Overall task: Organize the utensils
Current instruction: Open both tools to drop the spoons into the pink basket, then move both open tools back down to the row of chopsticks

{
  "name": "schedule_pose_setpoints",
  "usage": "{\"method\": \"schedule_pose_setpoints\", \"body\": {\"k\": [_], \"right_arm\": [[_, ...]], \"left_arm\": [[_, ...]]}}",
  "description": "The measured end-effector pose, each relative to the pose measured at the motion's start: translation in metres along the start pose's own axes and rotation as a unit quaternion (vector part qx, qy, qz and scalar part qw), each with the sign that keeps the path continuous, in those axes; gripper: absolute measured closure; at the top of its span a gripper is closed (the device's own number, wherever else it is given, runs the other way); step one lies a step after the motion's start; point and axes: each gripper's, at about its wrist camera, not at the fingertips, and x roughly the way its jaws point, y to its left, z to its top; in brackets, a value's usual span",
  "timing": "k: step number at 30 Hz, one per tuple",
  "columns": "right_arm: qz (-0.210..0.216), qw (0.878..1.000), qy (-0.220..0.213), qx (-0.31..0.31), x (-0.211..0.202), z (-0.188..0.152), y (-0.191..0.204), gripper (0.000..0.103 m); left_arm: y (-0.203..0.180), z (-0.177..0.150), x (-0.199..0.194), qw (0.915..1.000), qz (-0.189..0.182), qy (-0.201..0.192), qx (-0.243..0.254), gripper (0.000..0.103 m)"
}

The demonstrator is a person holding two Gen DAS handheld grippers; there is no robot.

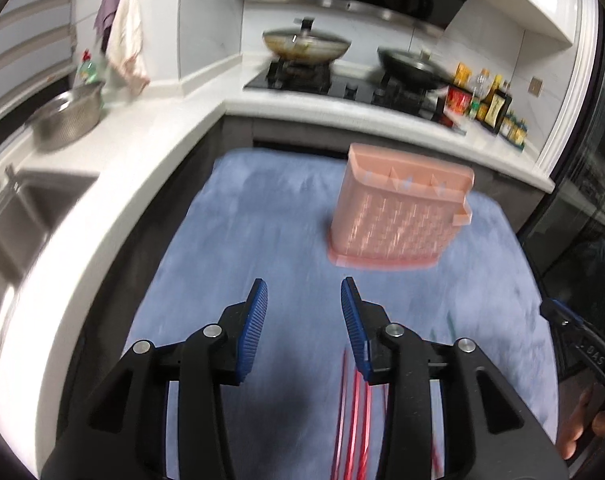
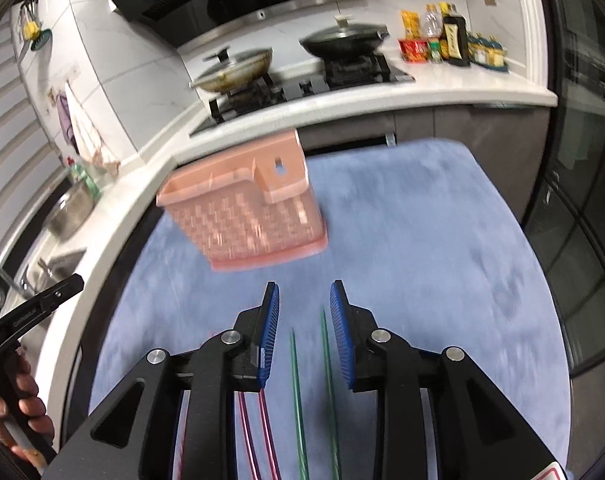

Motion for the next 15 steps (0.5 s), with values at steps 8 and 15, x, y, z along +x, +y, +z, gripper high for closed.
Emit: {"method": "schedule_pose_setpoints", "body": {"k": [8,15], "right_arm": [[-0.033,0.998,0.048,-0.003,-0.015,-0.079,-0.013,0.077],[-0.048,0.996,0.081,-0.01,-0.012,-0.131,-0.013,0.077]], "left_arm": [[0.003,-0.075,-0.005,0.9988,0.004,0.049,-0.004,0.066],[-0.002,-0.124,-0.005,0.9968,0.005,0.079,0.004,0.066]]}}
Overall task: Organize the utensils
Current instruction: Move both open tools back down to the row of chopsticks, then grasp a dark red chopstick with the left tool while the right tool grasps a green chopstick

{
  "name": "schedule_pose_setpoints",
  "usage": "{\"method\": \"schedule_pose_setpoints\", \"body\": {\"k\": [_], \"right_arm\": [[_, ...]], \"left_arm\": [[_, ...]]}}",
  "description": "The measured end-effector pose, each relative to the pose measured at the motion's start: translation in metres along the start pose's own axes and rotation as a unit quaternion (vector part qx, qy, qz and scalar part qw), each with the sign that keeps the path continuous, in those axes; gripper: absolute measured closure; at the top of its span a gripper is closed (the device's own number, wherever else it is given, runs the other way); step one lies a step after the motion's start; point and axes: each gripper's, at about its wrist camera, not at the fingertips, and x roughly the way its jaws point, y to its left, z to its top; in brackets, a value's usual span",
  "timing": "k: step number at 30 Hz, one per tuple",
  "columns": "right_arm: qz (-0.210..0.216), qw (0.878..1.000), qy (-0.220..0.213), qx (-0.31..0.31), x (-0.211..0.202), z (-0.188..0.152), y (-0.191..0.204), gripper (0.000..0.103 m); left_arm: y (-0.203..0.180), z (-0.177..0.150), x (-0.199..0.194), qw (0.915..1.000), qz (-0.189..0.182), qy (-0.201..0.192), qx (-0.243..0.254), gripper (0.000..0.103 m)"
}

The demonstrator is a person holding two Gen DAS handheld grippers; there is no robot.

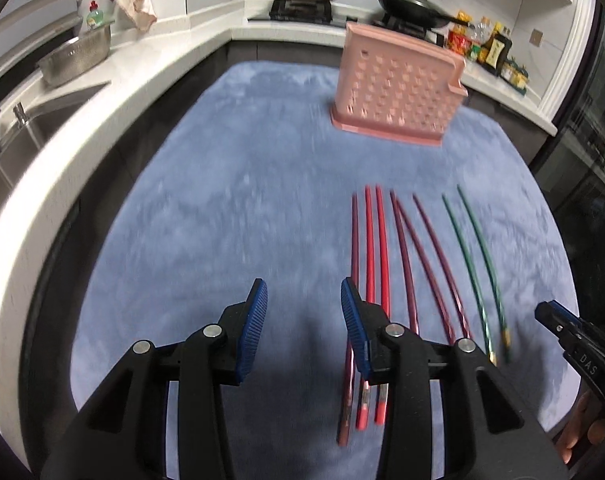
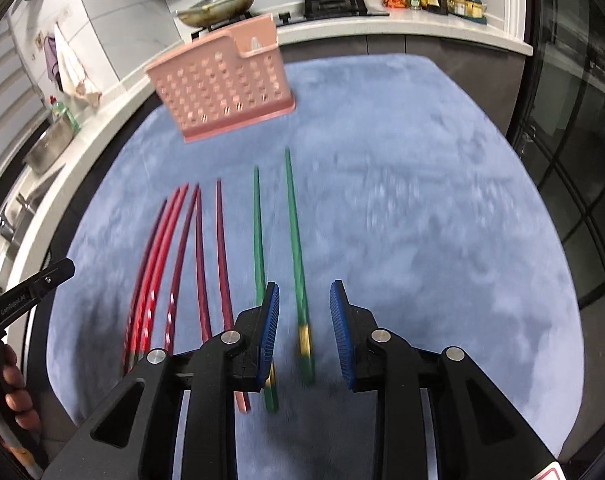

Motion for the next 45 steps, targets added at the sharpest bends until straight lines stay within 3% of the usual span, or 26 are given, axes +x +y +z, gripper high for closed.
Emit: {"method": "schedule_pose_setpoints", "body": {"k": [12,17,45], "right_arm": [[-0.004,1.0,0.02,-0.005,0.01,-0.032,0.003,0.077],[-0.006,1.0,0.02,-0.007,0.01,-0.036,0.003,0.076],[-0.007,0.999,0.033,0.001,0.025,-0.037,0.001,0.076]], "left_arm": [[0.0,-0.043,0.005,0.9993,-0.007,0.038,-0.006,0.066],[-0.006,-0.054,0.004,0.999,-0.01,0.043,0.001,0.057],[-0.009,-0.076,0.025,0.9959,-0.018,0.088,-0.002,0.056]]}}
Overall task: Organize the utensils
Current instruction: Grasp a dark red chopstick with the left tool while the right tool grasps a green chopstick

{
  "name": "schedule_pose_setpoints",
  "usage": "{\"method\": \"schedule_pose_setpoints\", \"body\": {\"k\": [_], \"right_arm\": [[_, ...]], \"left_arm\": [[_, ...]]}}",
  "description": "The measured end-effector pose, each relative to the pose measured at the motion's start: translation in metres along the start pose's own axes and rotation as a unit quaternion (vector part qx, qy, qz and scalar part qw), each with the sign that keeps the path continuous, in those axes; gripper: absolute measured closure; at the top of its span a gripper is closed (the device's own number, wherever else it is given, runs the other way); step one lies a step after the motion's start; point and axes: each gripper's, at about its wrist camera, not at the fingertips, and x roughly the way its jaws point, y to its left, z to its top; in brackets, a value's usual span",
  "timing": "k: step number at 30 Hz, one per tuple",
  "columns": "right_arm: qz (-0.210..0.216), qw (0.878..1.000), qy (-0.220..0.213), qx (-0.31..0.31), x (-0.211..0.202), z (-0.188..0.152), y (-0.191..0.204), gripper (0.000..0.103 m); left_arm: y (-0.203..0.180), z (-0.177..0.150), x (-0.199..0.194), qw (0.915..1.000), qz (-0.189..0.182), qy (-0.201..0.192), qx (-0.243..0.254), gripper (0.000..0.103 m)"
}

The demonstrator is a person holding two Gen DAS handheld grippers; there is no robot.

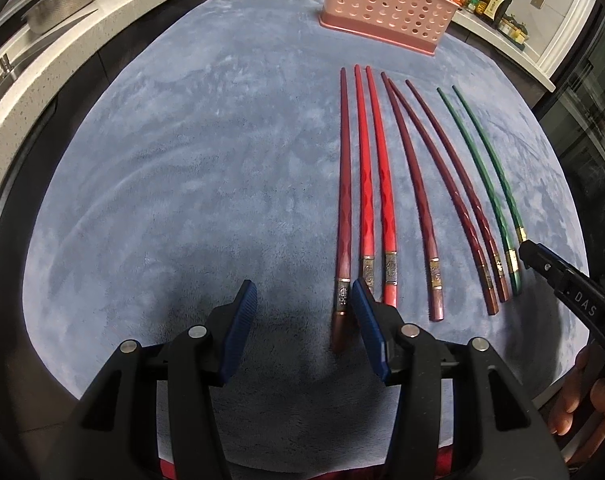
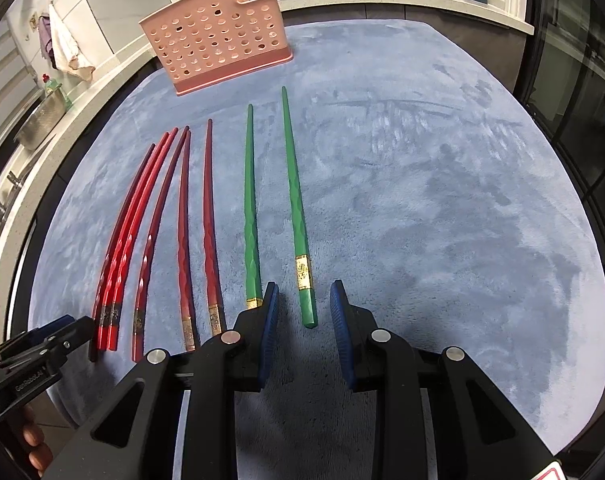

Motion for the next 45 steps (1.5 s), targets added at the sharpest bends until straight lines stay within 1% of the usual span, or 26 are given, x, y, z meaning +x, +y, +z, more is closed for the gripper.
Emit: {"method": "schedule_pose_setpoints", "body": {"k": [13,20,30,38,40,43,45], "right_arm": [[-0.001,1.0,0.001,-0.001,0.0045,0.0005,0.0007,0.076],[-0.002,1.0,0.001,-0.005,0.0068,0.0007,0.0013,0.076],[-0.005,1.0,0.0,-0.008,0.0079,0.0016,0.0008,0.08],[-0.009,1.0,-0.001,-0.014,0.0088,0.0035,-0.0014,0.091],[-0.008,1.0,-0.001,-0.013,0.0088,0.0037,-0.0016,0.094],[-0.007,1.0,-0.001,-0.015,0.0087,0.0039,-0.0018,0.095],[-0.007,1.0,-0.001,-0.016,0.0081,0.0036,-0.0017,0.095]], "left_arm": [[-0.0023,-0.0031,0.0045,0.9999,0.009,0.0,0.012,0.056],[-0.0011,-0.0026,0.0052,0.9999,0.008,-0.002,0.009,0.056],[0.0053,-0.0012,0.0036,1.0,0.008,-0.005,0.002,0.069],[0.0065,-0.0021,0.0018,0.9999,0.009,-0.007,0.005,0.081],[0.0065,-0.0024,0.0013,0.9999,0.006,-0.008,0.007,0.088],[0.0052,-0.003,0.0008,0.9999,0.002,-0.008,0.009,0.092],[0.005,-0.0028,0.0006,0.9999,0.001,-0.008,0.009,0.092]]}}
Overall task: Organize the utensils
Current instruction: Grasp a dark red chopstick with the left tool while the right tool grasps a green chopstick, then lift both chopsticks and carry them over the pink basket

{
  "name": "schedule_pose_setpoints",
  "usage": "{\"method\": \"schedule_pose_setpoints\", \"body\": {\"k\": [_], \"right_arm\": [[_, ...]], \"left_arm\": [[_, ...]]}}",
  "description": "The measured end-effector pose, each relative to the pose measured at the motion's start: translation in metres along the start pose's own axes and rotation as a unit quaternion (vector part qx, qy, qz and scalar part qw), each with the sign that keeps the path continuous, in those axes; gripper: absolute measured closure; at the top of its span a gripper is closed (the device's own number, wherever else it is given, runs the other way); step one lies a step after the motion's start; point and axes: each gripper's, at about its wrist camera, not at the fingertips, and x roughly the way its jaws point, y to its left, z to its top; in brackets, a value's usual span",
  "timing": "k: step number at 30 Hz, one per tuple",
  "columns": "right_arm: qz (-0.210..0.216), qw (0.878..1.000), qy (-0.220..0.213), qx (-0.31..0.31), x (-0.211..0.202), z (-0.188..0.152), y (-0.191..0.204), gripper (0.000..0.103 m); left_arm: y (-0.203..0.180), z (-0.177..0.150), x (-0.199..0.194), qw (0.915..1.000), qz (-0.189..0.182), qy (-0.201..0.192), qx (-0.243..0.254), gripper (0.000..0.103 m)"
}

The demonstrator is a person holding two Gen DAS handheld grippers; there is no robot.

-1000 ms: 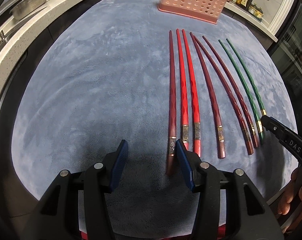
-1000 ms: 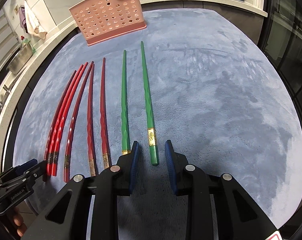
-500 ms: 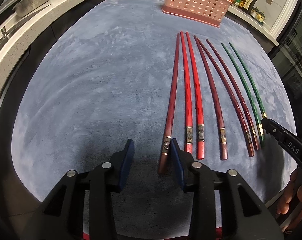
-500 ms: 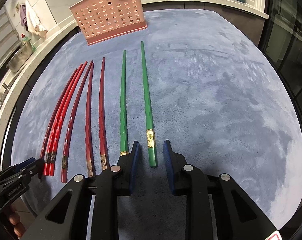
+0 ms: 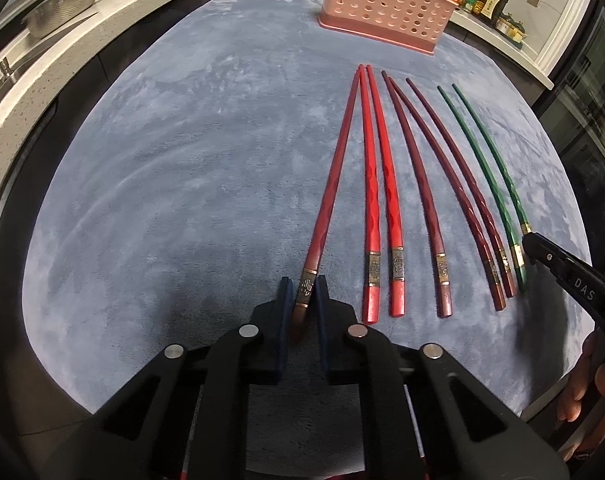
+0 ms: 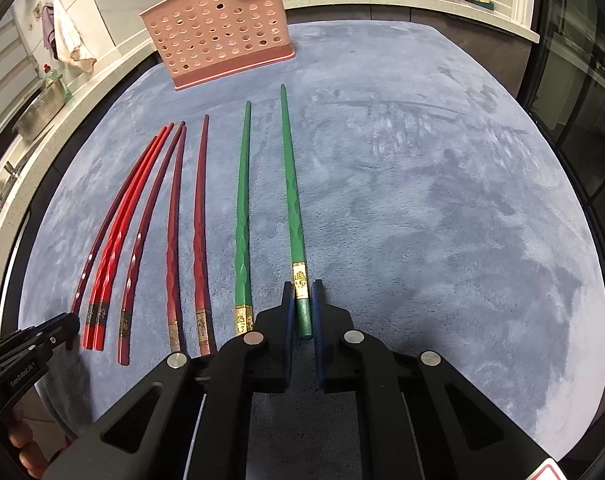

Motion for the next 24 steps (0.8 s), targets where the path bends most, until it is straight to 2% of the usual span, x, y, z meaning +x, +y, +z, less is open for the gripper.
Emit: {"method": "schedule_pose_setpoints", "body": {"k": [11,24], "right_arm": [[0.012,1.0,-0.02,0.001,-0.021,0.002,0.003,0.096],[0.035,0.995,-0.089,0.008,-0.083,0.033,0.008,0.096]], "left_arm": [[0.0,0.004,-0.013,0.9998,-0.008,-0.015,-0.004,0.095],[0.0,0.032,-0.066,0.9967,-0.011,-0.079,-0.012,0.095]]}}
